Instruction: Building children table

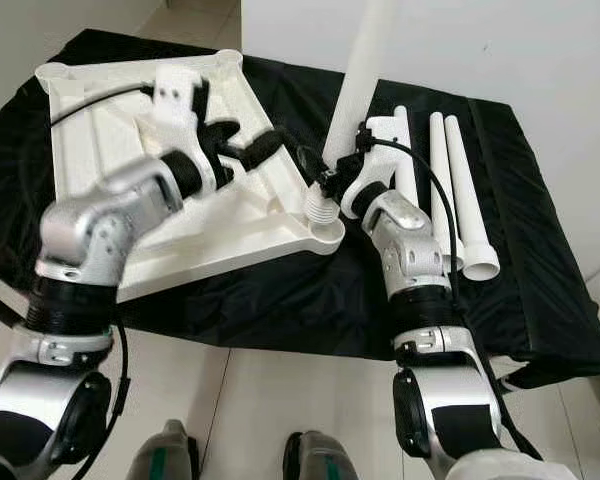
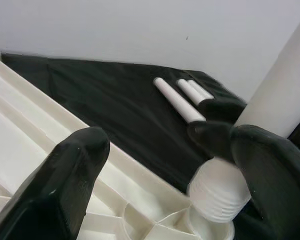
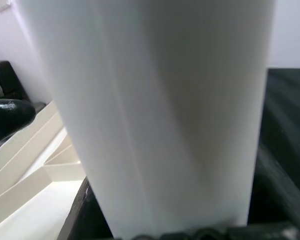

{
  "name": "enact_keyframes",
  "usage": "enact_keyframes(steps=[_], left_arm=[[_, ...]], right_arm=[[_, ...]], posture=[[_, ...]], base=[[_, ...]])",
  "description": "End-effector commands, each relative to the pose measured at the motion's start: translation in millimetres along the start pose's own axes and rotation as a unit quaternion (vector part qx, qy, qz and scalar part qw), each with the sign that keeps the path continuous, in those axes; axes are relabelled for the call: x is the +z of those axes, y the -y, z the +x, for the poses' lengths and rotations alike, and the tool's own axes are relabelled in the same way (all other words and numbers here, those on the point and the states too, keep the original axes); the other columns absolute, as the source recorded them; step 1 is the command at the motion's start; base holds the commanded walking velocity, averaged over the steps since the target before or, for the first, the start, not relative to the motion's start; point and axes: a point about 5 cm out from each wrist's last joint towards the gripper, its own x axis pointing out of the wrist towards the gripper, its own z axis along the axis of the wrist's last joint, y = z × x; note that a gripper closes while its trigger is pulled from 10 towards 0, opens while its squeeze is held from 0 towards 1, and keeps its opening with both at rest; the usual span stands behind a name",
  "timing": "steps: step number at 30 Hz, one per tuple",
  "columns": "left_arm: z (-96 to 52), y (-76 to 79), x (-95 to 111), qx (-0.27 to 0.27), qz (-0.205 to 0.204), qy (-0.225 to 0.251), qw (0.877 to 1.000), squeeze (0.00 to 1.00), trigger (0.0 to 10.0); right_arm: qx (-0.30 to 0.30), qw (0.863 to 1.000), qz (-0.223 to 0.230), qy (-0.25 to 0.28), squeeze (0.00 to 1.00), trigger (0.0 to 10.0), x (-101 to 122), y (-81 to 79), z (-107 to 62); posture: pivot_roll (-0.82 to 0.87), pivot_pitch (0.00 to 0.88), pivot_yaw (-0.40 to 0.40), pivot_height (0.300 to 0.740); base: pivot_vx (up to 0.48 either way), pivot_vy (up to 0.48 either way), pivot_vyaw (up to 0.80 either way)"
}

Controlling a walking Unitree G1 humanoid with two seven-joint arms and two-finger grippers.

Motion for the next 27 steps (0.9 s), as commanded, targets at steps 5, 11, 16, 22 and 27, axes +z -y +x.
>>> enact_keyframes(steps=[5,11,16,22,27], left_arm=[[-5.5,6.5,-32,0.019,0.058,-0.035,0.998,0.0,10.0],[-14.7,14.1,-57,0.003,0.094,-0.07,0.993,0.0,10.0],[-24.2,20.3,-68,-0.02,0.092,-0.089,0.992,0.0,10.0],[-36.4,25.9,-74,-0.054,0.093,-0.097,0.989,0.0,10.0],[-38.8,26.6,-77,-0.056,0.111,-0.099,0.987,0.0,10.0]], right_arm=[[-0.026,1.0,-0.016,0.007,0.0,10.0,-6,2.9,-6.9],[-0.021,1.0,-0.015,-0.007,0.0,10.0,-19,0.3,-10.9],[-0.028,0.999,-0.01,-0.017,0.0,10.0,-31,-0.9,-14.4],[-0.03,0.999,-0.012,-0.028,0.0,10.0,-41,-4.2,-14.8],[-0.024,0.999,-0.022,-0.03,0.0,10.0,-43,-7.7,-12.1]], posture=[[0.02,0.009,-0.066,0.74],[0.01,0.023,-0.062,0.74],[0.02,0.035,-0.059,0.74],[0.03,0.042,-0.054,0.74],[0.04,0.041,-0.062,0.74]], base=[[0.0,0.0,0.0],[0.0,0.0,0.0],[0.0,0.0,0.0],[0.0,0.0,0.0],[0.0,0.0,0.0]])
